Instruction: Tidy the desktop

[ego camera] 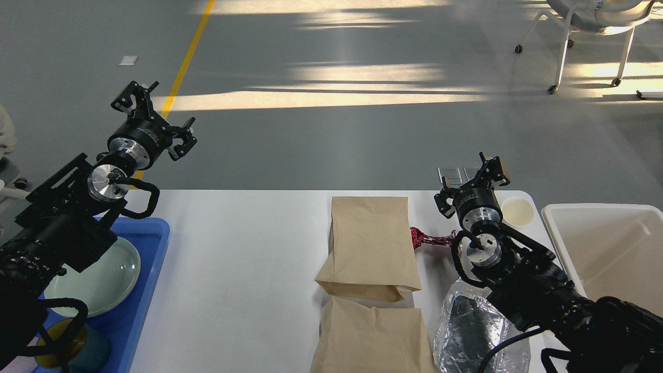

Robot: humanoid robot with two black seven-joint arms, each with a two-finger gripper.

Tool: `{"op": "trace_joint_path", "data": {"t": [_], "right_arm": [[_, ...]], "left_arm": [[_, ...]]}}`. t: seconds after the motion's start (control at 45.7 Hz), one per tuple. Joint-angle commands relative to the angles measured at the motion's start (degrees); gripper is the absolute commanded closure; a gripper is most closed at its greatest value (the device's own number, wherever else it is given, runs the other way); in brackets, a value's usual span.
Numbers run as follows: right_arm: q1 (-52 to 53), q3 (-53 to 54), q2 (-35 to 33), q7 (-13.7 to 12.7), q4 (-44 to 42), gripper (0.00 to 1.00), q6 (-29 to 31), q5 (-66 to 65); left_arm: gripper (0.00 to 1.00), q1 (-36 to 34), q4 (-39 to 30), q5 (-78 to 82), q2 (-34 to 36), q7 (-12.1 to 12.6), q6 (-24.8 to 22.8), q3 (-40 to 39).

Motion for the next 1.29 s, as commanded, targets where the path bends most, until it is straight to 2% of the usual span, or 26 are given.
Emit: {"op": "trace_joint_path", "data": {"t": [0.0, 0.087, 0.197, 0.262, 0.634, 0.875, 1.05, 1.181, 1.268], "right_arm": [[0.0, 0.0, 0.0, 0.0, 0.0, 0.0, 0.0, 0.0], [0.0, 0.0, 0.0, 0.0, 0.0, 0.0, 0.0, 0.0], [0.0, 0.0, 0.0, 0.0, 0.0, 0.0, 0.0, 0.0], [0.0, 0.0, 0.0, 0.0, 0.0, 0.0, 0.0, 0.0], [0.0, 0.0, 0.0, 0.0, 0.0, 0.0, 0.0, 0.1], [0.1, 0.0, 0.0, 0.0, 0.0, 0.0, 0.0, 0.1], [0.0, 0.0, 0.0, 0.0, 0.0, 0.0, 0.0, 0.0], [0.0, 0.0, 0.0, 0.0, 0.0, 0.0, 0.0, 0.1], [0.0, 0.0, 0.0, 0.0, 0.0, 0.0, 0.0, 0.1]], "left_arm": [[0.04, 1.2, 0.0, 0.0, 0.4, -1.1, -2.1, -0.1], [0.04, 1.9, 0.1, -0.1, 1.3, -4.1, -4.2, 0.0], [0.04, 2.2, 0.0, -0.1, 1.4, -8.2, -4.6, 0.1], [0.04, 2.3, 0.1, -0.1, 1.0, -9.5, -4.6, 0.3], [0.04, 9.9, -0.1, 0.0, -4.5, -9.9, -4.9, -0.2], [0.04, 12.2, -0.2, -0.4, -5.0, -10.0, -12.3, -0.4], [0.04, 12.6, -0.2, -0.4, -4.9, -9.6, -12.8, -0.1], [0.04, 12.7, -0.2, -0.2, -4.9, -10.5, -13.1, -0.1], [0.04, 13.1, -0.2, -0.2, -5.1, -13.3, -13.1, -0.2]]}}
